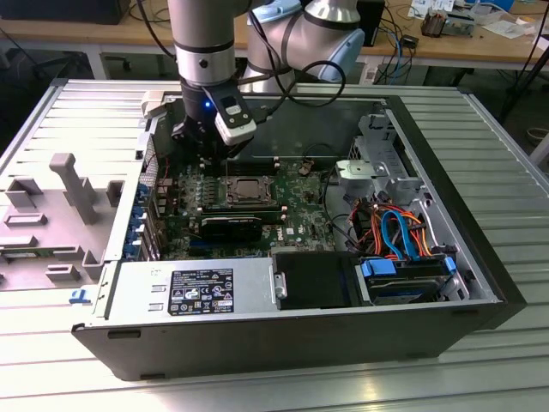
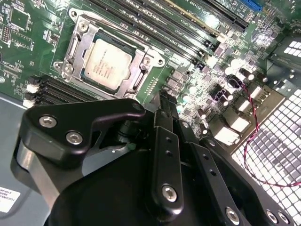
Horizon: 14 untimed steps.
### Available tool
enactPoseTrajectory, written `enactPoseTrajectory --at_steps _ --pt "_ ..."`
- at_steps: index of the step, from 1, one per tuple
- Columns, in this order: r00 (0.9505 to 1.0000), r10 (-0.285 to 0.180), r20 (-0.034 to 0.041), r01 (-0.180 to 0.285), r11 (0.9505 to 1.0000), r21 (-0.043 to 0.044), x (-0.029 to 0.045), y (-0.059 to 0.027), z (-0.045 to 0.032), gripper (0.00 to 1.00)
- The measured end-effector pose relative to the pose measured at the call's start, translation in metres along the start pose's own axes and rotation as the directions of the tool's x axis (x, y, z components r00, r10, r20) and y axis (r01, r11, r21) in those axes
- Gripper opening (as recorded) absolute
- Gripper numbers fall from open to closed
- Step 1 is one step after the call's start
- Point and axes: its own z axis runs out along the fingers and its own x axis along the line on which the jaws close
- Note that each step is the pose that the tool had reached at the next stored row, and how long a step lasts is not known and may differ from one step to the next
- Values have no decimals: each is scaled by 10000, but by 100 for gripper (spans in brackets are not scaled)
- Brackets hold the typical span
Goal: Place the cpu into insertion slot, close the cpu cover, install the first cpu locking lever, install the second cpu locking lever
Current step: 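Install the first cpu locking lever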
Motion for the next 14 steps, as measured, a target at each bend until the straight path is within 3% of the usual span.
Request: enactPoseTrajectory --at_steps 7,14 --pt "10000 0 0 0 10000 0 12 50 -37 11" --pt "10000 1 -1 -1 10000 -35 25 161 -41 11"
